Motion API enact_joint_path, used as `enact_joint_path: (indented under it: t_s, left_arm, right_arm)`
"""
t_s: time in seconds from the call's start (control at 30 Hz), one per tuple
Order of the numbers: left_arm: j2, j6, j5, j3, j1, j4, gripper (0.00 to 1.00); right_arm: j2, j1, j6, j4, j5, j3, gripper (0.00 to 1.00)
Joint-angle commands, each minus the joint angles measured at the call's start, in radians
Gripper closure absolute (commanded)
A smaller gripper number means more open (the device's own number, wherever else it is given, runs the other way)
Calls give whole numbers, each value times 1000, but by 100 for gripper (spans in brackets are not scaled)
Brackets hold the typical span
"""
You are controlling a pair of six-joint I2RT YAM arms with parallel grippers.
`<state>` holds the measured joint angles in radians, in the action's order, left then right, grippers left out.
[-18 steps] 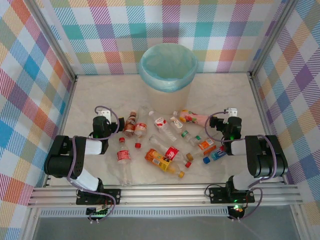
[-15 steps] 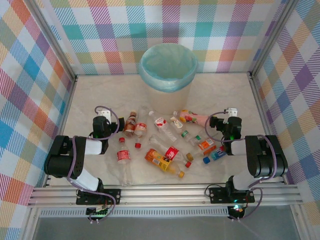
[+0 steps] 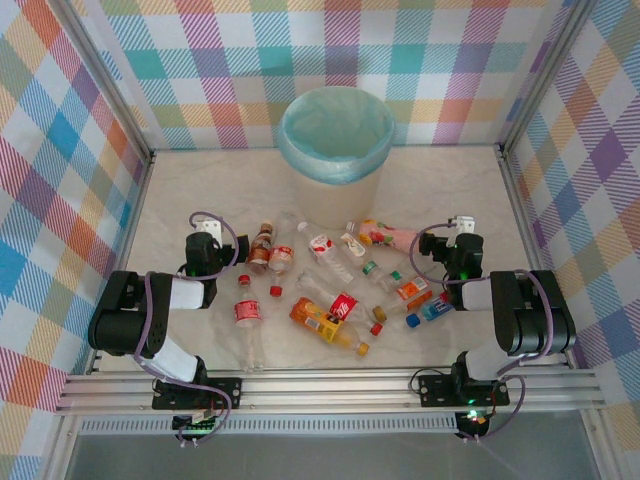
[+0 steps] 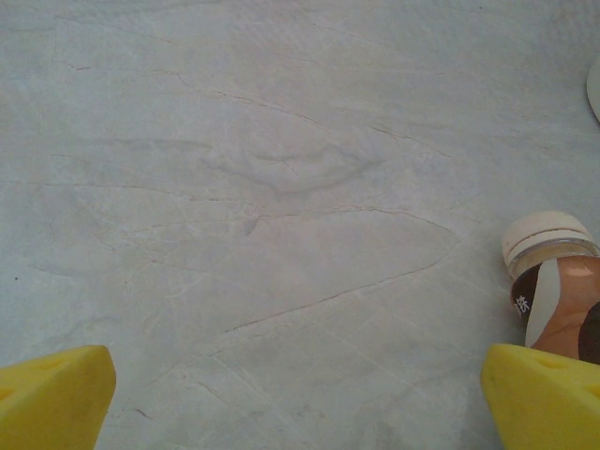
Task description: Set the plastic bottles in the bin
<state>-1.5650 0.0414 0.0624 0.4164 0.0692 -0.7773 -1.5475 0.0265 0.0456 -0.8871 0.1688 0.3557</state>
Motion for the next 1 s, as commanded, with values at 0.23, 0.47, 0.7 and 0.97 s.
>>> enact_joint_path:
  t_s: [0.23, 0.47, 0.7, 0.97]
  left_arm:
    - [1, -7, 1, 16, -6, -6, 0]
    - [41, -30, 48, 51, -8, 84, 3]
    - [243, -66, 161, 49, -6, 218, 7]
    - [556, -73, 180, 139, 32, 494, 8]
  right_arm:
    - [14, 1, 16, 0, 6, 24, 0]
    - [44, -1, 34, -33, 30, -10, 0]
    - [55, 1, 4, -278, -17, -141, 5]
    - [515, 11, 24, 437, -9, 51, 4]
